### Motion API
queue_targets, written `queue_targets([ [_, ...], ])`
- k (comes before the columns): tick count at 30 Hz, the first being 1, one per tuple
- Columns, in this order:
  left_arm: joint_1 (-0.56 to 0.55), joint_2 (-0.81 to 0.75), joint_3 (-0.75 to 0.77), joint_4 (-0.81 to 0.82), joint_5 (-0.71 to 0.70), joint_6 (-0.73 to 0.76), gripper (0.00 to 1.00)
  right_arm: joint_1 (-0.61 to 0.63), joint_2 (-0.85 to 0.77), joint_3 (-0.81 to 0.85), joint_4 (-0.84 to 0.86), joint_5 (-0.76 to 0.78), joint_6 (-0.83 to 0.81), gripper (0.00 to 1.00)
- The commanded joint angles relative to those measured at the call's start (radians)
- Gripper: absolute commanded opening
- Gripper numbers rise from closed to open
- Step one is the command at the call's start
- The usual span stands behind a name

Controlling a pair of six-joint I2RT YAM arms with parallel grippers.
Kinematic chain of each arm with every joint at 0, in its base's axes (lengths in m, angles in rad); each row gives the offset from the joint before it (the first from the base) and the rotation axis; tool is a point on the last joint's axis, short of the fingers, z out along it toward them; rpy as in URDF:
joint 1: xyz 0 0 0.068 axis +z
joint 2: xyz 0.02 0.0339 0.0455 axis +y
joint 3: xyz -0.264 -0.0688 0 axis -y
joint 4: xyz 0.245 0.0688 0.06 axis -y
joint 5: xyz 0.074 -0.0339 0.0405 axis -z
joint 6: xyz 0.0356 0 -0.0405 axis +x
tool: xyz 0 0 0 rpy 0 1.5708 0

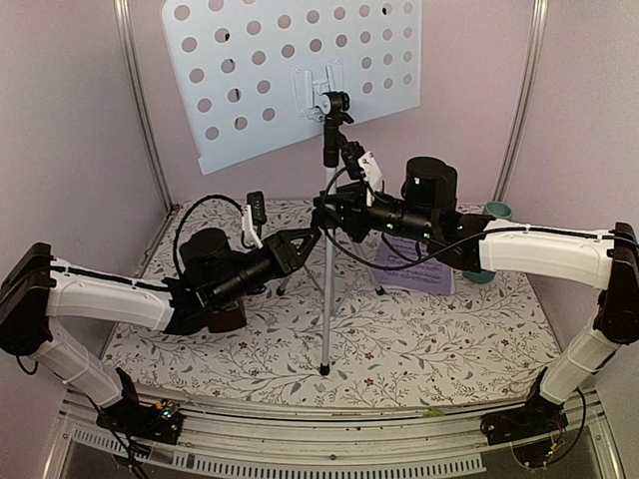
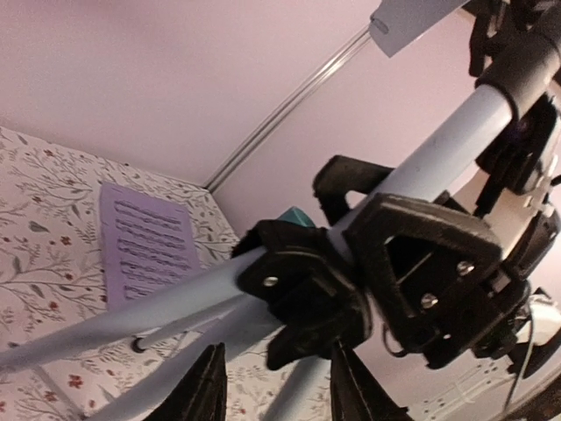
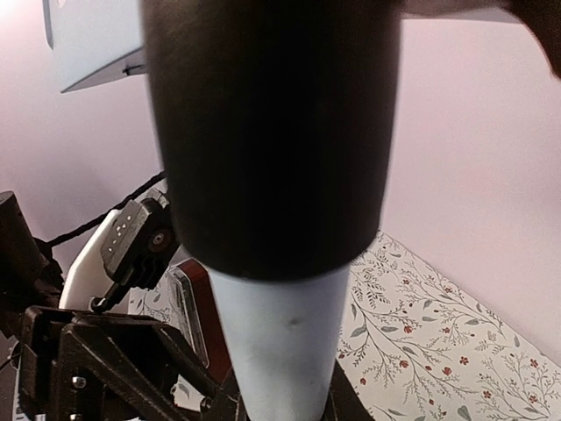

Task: Set up the instrument practice props
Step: Screw the knob on the music stand.

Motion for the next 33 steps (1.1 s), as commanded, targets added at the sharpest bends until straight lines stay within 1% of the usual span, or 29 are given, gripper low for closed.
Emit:
queue_targets([
  [1, 0.043, -0.038, -0.041, -0.124, -0.052, 0.24, 0.43, 0.026, 0.064, -0.072, -0.276, -0.056, -0.007, 0.0],
  [4, 0.05, -0.043, -0.05, -0.127, -0.045, 0.328, 0.43, 0.026, 0.066, -0.066, -0.278, -0.058, -0.009, 0.0],
  [9, 0.053, -0.053, -0.076, -0.032, 0.044, 0.529, 0.42, 0.027, 0.069, -0.066, -0.278, -0.061, -0.01, 0.0],
  [14, 0.055, -0.052, -0.05, -0.002, 0.123, 0.749, 0.4, 0.027, 0.065, -0.066, -0.28, -0.061, -0.01, 0.0],
  [18, 0.073, -0.035, -0.009, 0.0, 0.162, 0.871, 0.39, 0.027, 0.063, -0.065, -0.282, -0.058, -0.012, 0.0],
  [19, 0.082, -0.03, 0.002, -0.007, 0.165, 0.894, 0.39, 0.027, 0.063, -0.065, -0.282, -0.058, -0.011, 0.0],
  [22, 0.111, -0.026, 0.023, -0.032, 0.233, 0.951, 0.37, 0.026, 0.062, -0.065, -0.287, -0.056, -0.011, 0.0],
  [25, 0.123, -0.03, 0.051, -0.093, 0.291, 1.015, 0.36, 0.027, 0.063, -0.063, -0.29, -0.052, -0.013, 0.0],
  [29, 0.132, -0.021, 0.111, -0.207, 0.319, 1.102, 0.32, 0.028, 0.067, -0.06, -0.289, -0.053, -0.017, 0.0],
  [33, 0.134, -0.022, 0.142, -0.26, 0.317, 1.175, 0.28, 0.027, 0.072, -0.059, -0.29, -0.054, -0.018, 0.0],
])
